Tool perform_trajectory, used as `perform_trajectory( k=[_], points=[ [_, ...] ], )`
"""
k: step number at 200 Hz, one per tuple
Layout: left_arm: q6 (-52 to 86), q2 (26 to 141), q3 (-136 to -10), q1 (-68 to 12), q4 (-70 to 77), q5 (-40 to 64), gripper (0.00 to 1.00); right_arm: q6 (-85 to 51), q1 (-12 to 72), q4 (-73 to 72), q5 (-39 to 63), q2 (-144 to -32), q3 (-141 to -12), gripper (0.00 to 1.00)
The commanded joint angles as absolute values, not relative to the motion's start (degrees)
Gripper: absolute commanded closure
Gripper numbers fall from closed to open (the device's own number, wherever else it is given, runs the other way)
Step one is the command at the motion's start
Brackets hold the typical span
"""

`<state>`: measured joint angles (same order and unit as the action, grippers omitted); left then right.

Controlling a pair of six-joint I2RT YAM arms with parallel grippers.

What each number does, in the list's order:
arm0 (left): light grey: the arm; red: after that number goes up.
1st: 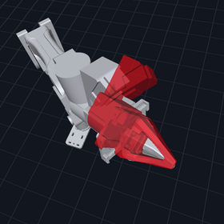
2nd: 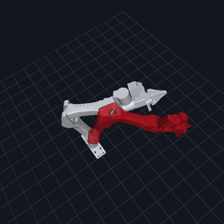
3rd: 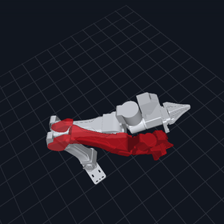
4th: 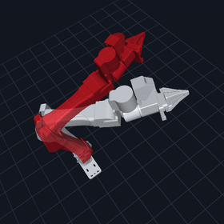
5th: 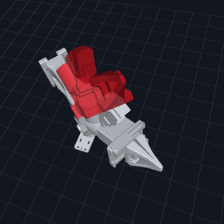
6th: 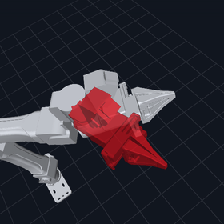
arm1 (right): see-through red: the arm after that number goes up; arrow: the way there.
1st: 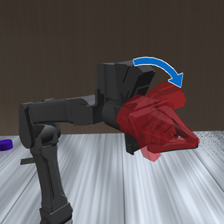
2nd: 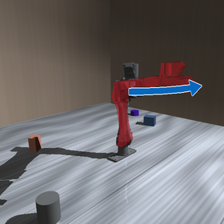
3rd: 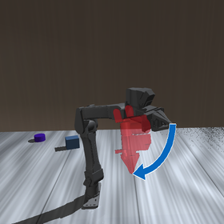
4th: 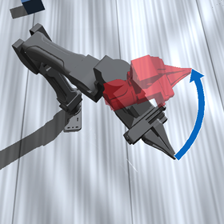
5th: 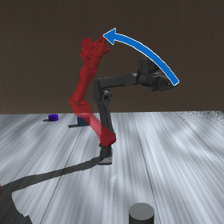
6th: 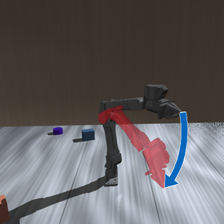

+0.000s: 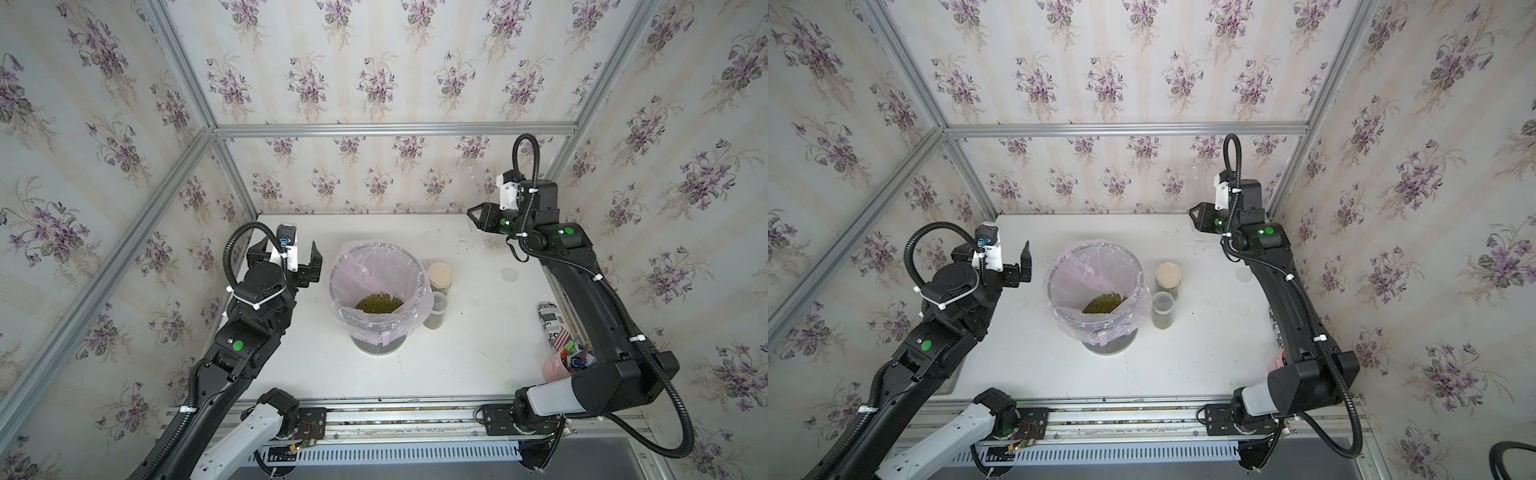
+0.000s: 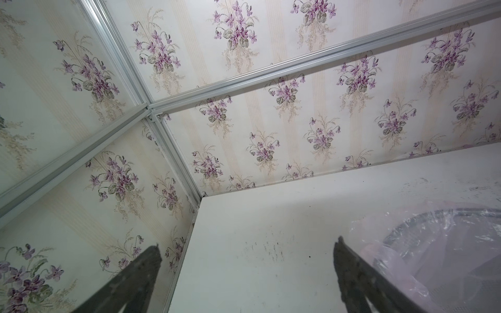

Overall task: Empty moldy mung beans from jars
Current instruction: Place the jar at the center of the board.

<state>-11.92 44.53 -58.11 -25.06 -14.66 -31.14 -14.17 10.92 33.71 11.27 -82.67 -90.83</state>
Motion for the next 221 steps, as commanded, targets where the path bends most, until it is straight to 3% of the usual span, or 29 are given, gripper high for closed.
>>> perform_trajectory(
  k=[1, 122, 221],
  points=[
    [-11.51, 44.22, -58.02, -24.96, -12.13, -30.76, 0.00, -13.45, 9.90, 33.15, 8.41, -82.62, -89.78, 0.78],
    [-12.02, 43.07, -55.92, -24.95, -10.55, -31.35, 0.00, -14.35, -1.69, 31.70, 8.07, -79.48, -77.56, 0.78],
    [-11.94, 42.87, -55.37, -24.87, -10.12, -30.98, 0.00, -17.05, -1.85, 27.55, 6.17, -81.90, -64.23, 0.77]
  ],
)
